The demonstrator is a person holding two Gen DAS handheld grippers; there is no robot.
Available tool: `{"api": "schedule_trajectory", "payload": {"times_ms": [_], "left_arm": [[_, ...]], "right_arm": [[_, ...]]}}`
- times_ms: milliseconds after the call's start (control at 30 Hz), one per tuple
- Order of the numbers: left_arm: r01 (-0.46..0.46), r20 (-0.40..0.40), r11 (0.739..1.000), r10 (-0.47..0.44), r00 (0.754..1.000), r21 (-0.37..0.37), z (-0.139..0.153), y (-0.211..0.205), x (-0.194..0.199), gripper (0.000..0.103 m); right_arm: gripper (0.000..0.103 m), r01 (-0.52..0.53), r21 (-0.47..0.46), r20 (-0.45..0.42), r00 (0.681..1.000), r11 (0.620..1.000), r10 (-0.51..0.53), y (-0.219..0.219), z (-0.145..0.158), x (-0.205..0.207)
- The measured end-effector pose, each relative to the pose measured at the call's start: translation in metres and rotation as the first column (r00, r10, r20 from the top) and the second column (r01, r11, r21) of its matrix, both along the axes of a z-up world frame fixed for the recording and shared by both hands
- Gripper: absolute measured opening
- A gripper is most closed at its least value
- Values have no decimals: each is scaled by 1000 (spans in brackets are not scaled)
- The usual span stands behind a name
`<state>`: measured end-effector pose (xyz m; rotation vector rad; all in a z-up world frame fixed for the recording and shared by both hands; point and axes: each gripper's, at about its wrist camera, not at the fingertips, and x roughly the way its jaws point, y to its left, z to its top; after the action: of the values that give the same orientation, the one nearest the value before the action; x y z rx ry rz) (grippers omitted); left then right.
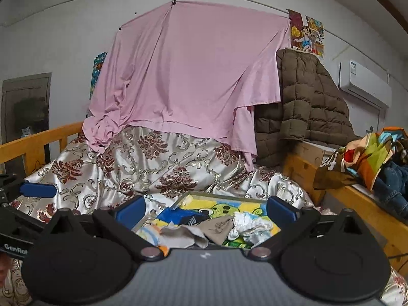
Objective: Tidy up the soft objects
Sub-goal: 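Move both tools back toward the remaining pile, then grasp the grey face mask with the left tool while the right tool grasps the white foam piece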
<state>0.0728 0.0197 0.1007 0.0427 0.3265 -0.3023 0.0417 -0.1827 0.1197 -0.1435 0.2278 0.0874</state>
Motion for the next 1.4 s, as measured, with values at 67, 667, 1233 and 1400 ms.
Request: {"api": "schedule_trajectory", "payload": {"times_ms": [67,667,1233,1400], "left_arm": [[5,-4,1000,-5,1000,17,-3,4,-4,102],[47,-147,991,-29,989,123,-65,32,-1,102],[78,-238,976,-29,971,202,-107,49,35,102],[93,-240,976,-44,970,196,-114,46,53,102]], "right_arm": [[103,4,-2,-2,1000,1000,-4,3,-4,-2],[103,-12,-8,-87,996,1000,12,24,-81,-6],[103,-199,121,-349,908,972,229,51,-177,6],[103,-205,170,-383,887,964,256,46,-188,16]]}}
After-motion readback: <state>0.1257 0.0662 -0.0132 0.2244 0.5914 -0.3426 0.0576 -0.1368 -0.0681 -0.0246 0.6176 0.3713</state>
